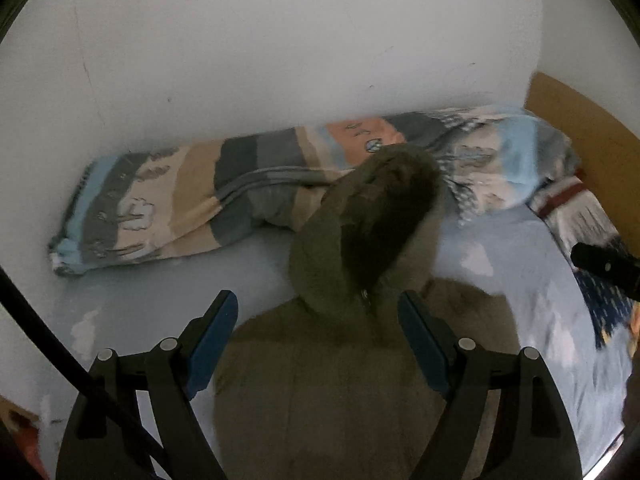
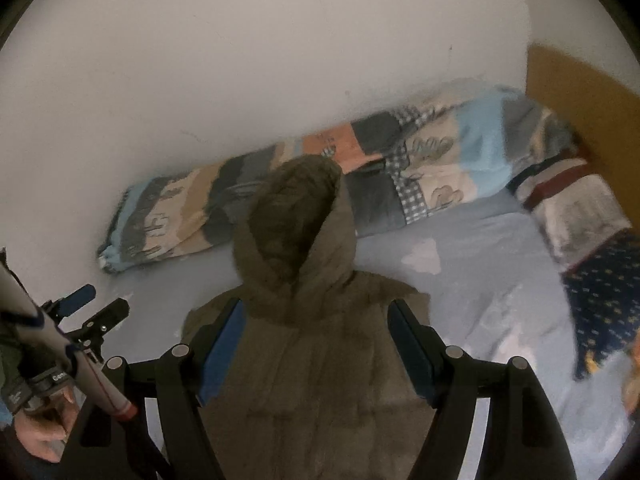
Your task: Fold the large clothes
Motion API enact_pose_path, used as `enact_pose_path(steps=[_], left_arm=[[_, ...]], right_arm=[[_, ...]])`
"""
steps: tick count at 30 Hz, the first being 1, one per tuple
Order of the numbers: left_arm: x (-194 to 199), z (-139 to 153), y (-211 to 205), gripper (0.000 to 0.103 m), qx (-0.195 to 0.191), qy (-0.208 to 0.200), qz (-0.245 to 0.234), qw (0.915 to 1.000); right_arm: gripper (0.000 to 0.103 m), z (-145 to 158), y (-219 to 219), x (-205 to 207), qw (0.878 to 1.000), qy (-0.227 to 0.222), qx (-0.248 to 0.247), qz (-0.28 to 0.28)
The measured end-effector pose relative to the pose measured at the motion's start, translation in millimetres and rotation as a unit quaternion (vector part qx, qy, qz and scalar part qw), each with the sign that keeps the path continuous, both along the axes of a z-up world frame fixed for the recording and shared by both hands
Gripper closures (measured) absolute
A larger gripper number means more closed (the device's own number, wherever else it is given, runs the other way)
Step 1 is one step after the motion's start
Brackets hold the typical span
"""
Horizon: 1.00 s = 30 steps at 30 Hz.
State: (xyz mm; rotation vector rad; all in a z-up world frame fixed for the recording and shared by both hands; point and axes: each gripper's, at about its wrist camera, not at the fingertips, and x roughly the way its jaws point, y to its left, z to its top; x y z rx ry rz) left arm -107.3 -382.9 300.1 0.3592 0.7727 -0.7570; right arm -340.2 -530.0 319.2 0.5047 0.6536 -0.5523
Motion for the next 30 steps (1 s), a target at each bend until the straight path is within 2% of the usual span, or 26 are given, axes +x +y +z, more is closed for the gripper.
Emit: enact_pose_path(steps=[2,6,9,11,15,16,17,18,19,20,21,22,23,25,30], left_arm=[[38,-24,-27,0.022,-0.009,0.022,0.008,0.9997],[76,-57,-72,0.022,-0.04,0.054,0.0,0.9977],[82,-69,-99,0.022,-0.055,0.032,-0.024,0.9977],[84,-78,-117,0.022,-0.051,0.014,-0.035,0.998],[95,-99,-144,0.022,-0.027,-0.024,-0.014,0.9992],[98,-103,-147,0.03,-0.027,-0.027,-0.006,0.9993],[102,-107,-150,0.062,-0.025,-0.025,-0.003,0.9994],[106,-112,-154,0.082,-0.011,-0.016,0.0,0.9998],[110,-117,-155,0.092,0.005,-0.006,0.008,0.9999],[112,-121,-152,0.093,0.01,-0.001,0.014,0.9999],[111,-121,-147,0.094,0.006,-0.005,0.014,0.9999],[109,-119,-139,0.094,-0.005,-0.011,0.014,0.9998],[107,-116,-132,0.094,-0.013,-0.007,0.012,0.9998],[102,-111,-114,0.094,-0.034,0.018,0.0,0.9993],[64,-93,-61,0.094,-0.05,0.039,-0.025,0.9977]], right_arm=[[0.025,-20,-32,33,1.0,-0.001,0.008,-0.006],[0.025,-64,-98,99,0.999,-0.016,0.04,-0.025],[0.025,-85,-128,133,0.999,-0.018,0.032,-0.039],[0.025,-93,-139,150,0.999,-0.026,0.032,-0.034],[0.025,-115,-160,181,0.999,-0.026,0.025,-0.036],[0.025,-120,-165,190,0.999,-0.024,0.02,-0.039],[0.025,-125,-170,198,0.999,-0.022,0.015,-0.039],[0.03,-127,-173,203,0.999,-0.024,0.012,-0.04],[0.036,-130,-177,210,0.999,-0.031,0.01,-0.044],[0.06,-135,-180,216,0.999,-0.031,0.011,-0.041],[0.098,-140,-181,224,0.999,-0.011,0.01,-0.036],[0.097,-143,-177,227,0.999,0.008,0.001,-0.039],[0.097,-143,-171,225,0.999,0.009,-0.019,-0.043],[0.097,-138,-163,212,0.999,0.0,-0.033,-0.043],[0.098,-113,-138,170,0.998,-0.037,-0.037,-0.02]])
